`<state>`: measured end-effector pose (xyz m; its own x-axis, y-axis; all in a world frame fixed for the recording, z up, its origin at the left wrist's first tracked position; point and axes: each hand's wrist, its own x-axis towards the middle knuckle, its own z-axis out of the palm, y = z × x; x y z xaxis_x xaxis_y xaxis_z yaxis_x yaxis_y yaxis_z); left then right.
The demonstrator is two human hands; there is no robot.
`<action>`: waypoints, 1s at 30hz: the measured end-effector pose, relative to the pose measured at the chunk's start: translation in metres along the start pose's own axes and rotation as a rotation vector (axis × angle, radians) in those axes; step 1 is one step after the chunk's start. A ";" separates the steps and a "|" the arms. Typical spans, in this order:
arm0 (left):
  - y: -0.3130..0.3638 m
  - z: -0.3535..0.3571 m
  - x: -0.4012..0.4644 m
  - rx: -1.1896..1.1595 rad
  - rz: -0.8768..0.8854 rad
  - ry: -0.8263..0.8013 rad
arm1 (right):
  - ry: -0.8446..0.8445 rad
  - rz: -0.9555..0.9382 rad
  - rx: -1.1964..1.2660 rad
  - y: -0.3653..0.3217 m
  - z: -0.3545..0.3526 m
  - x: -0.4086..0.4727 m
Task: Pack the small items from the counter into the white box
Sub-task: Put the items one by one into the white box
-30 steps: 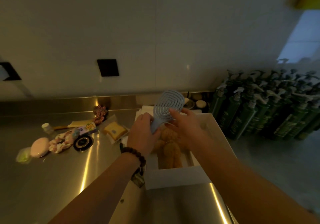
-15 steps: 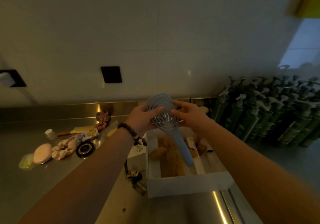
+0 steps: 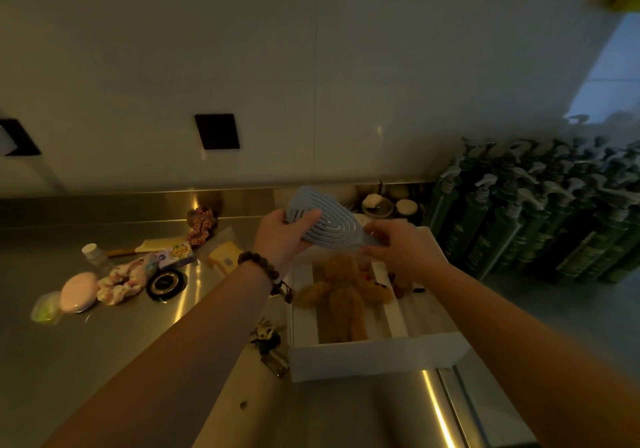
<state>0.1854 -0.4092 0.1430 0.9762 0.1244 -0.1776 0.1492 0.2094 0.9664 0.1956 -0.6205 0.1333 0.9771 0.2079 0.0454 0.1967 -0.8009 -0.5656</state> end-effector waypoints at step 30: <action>-0.058 -0.054 -0.041 0.943 0.469 0.159 | -0.511 -0.079 -0.179 0.047 0.028 -0.022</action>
<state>0.1280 -0.3738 0.0841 0.9460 0.1372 0.2936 -0.1085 -0.7196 0.6859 0.1811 -0.6464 0.0825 0.8035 0.4824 -0.3488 0.3226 -0.8453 -0.4259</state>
